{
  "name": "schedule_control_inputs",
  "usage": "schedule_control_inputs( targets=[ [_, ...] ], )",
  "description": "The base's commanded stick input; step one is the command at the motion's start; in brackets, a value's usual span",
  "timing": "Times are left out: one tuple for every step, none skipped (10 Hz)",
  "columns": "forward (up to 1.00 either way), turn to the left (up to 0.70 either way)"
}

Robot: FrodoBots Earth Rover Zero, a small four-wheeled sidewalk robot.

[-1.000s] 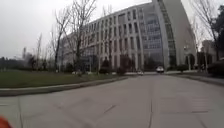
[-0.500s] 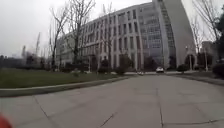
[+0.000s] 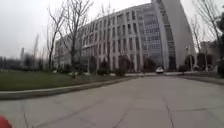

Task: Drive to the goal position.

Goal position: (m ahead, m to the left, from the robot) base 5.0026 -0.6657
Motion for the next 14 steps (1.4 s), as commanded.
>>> schedule_control_inputs(
  targets=[
    [0.70, 0.00],
    [0.70, 0.00],
    [0.70, 0.00],
    [0.70, 0.00],
    [0.70, 0.00],
    [0.70, 0.00],
    [0.70, 0.00],
    [0.70, 0.00],
    [0.70, 0.00],
    [0.70, 0.00],
    [0.70, 0.00],
    [0.70, 0.00],
    [0.70, 0.00],
    [0.70, 0.00]
  ],
)
